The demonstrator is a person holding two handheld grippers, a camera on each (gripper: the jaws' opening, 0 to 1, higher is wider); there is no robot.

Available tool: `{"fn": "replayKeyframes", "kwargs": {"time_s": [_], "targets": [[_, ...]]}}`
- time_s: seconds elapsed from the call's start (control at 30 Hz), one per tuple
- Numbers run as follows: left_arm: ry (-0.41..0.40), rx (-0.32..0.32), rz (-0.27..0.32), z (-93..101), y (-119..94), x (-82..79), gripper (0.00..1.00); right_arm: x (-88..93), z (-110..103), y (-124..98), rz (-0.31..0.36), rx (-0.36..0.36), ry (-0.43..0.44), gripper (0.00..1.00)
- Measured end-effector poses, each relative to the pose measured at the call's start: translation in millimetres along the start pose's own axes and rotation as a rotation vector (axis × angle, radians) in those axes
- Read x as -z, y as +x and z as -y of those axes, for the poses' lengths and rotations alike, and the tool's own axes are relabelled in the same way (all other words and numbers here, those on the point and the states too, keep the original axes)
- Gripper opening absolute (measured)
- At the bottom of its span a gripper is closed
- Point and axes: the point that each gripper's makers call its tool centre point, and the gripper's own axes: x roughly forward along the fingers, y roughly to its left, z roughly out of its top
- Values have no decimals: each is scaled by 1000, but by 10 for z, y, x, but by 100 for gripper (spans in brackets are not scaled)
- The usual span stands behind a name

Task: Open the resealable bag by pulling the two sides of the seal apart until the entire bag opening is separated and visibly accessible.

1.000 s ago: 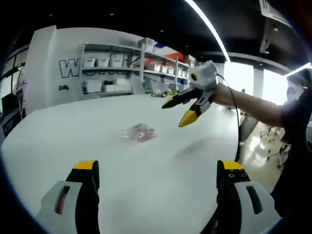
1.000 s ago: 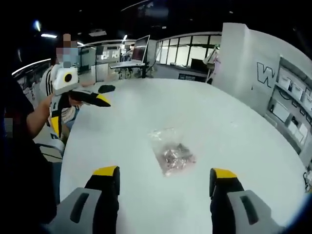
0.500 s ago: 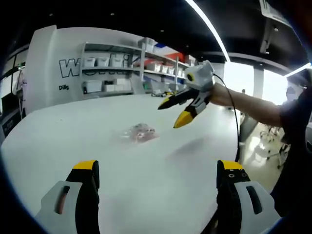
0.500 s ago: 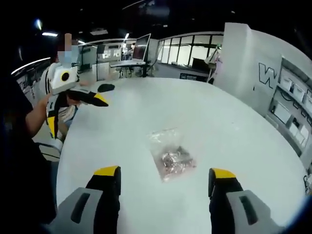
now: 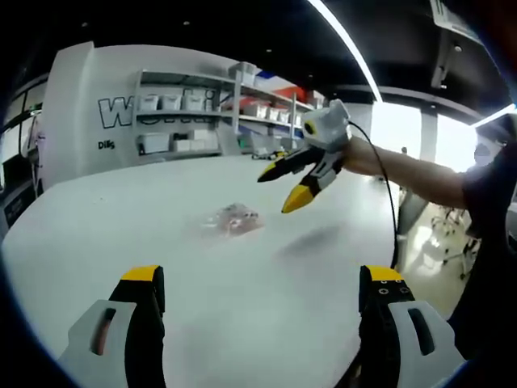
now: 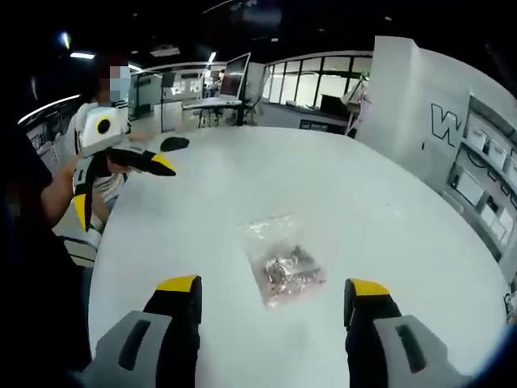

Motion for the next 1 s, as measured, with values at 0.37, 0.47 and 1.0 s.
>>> {"fn": "replayKeyframes", "kwargs": {"time_s": [0.37, 0.47, 1.0], "targets": [[0, -2, -2, -8, -7, 12, 99, -2, 20, 94, -10, -7, -6, 68], [-1, 0, -4, -2, -1, 19, 99, 3, 36, 127, -12, -9, -4, 67], [-6, -4, -3, -25, -1, 28, 99, 71, 79, 278, -45, -8, -18, 66]]}}
